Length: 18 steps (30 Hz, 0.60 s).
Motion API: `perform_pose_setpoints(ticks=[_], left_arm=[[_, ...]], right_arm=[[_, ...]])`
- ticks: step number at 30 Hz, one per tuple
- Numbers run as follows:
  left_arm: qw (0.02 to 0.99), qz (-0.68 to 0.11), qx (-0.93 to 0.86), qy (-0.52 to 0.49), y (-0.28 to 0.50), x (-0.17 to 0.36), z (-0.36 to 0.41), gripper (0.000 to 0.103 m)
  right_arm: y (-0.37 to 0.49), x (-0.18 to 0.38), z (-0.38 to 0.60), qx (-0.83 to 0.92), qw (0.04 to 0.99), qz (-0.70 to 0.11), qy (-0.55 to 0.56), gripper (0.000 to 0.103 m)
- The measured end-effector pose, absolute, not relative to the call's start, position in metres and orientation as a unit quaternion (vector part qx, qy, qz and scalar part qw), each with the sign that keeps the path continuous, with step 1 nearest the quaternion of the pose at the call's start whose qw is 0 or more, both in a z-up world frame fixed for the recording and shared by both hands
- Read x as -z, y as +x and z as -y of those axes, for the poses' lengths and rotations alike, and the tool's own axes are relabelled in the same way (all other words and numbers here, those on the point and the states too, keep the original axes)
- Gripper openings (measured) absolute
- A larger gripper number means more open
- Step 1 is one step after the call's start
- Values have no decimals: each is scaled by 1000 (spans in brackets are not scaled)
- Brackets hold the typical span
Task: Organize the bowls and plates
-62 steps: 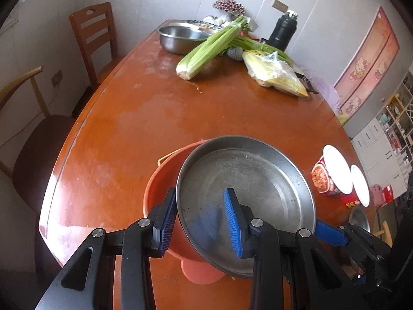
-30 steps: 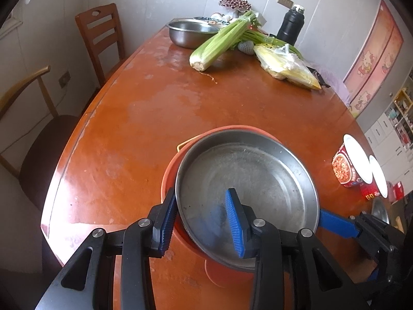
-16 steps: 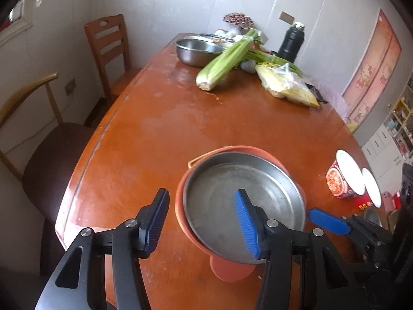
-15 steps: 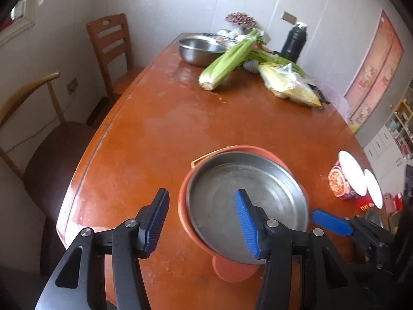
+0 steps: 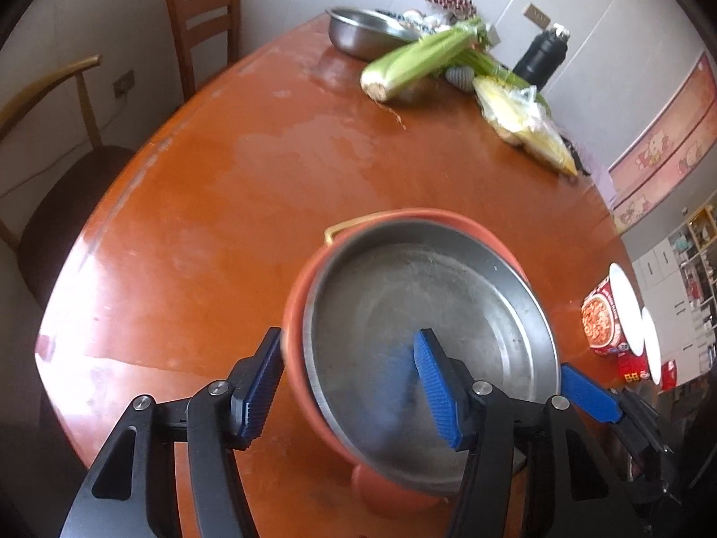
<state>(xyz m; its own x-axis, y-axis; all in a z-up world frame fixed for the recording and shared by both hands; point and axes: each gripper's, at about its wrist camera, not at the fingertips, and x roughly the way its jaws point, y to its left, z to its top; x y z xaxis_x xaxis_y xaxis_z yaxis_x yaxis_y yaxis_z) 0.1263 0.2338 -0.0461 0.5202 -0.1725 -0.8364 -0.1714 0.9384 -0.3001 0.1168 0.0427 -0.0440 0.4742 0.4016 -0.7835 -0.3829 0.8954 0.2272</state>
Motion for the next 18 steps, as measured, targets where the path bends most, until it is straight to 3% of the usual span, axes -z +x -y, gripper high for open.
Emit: perform_pose_setpoints(ticks=[18], left_arm=[[855,-502,-7,-134,143,40,-189,67]], right_arm=[[128,48,-20,-209,866,-453,10,72]])
